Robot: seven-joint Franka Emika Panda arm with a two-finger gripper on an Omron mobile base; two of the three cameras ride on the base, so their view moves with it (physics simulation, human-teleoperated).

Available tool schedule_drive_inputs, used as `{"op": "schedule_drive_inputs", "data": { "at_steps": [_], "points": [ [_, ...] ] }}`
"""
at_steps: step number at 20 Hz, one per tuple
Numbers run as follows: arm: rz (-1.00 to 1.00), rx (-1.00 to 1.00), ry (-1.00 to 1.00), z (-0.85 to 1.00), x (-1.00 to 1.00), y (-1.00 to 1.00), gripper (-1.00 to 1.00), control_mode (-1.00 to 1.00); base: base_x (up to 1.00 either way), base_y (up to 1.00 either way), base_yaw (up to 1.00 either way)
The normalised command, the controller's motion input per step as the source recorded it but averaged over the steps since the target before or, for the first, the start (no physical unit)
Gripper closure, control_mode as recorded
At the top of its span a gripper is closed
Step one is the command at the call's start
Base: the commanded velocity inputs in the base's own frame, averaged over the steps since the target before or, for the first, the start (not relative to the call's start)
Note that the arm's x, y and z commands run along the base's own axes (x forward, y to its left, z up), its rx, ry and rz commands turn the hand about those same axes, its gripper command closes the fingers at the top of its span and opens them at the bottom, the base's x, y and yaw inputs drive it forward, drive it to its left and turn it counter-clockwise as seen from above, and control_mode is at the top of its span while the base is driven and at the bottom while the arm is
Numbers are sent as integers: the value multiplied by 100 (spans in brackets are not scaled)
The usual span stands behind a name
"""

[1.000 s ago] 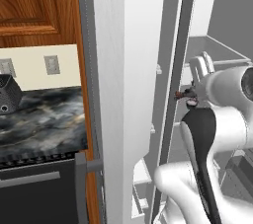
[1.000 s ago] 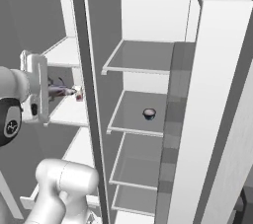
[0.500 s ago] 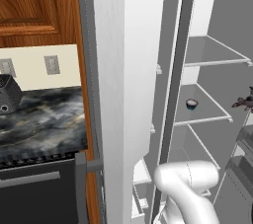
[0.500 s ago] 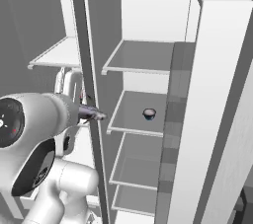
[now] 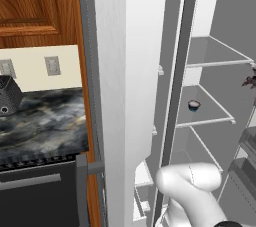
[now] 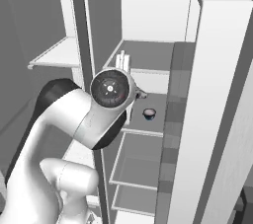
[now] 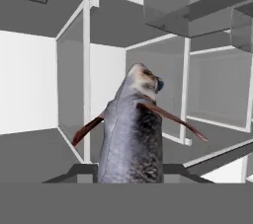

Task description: Pick up the frozen fish from the freezer, place it on any shelf in the fridge, and close the fridge and freezer doors when done.

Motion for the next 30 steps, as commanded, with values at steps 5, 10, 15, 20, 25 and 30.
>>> {"op": "schedule_drive_inputs", "data": {
  "at_steps": [5,10,15,20,25,30],
  "points": [
    [9,-5,0,0,43,-18,100,-100,0,0,0],
    [2,-15,-7,1,9,9,100,-100,0,0,0],
    [0,-16,-11,21,43,23,100,-100,0,0,0],
    [0,-10,-1,5,66,6,100,-100,0,0,0],
    [0,-1,0,11,69,-8,100,-100,0,0,0],
    [0,0,1,6,69,-20,100,-100,0,0,0]
  ]
}}
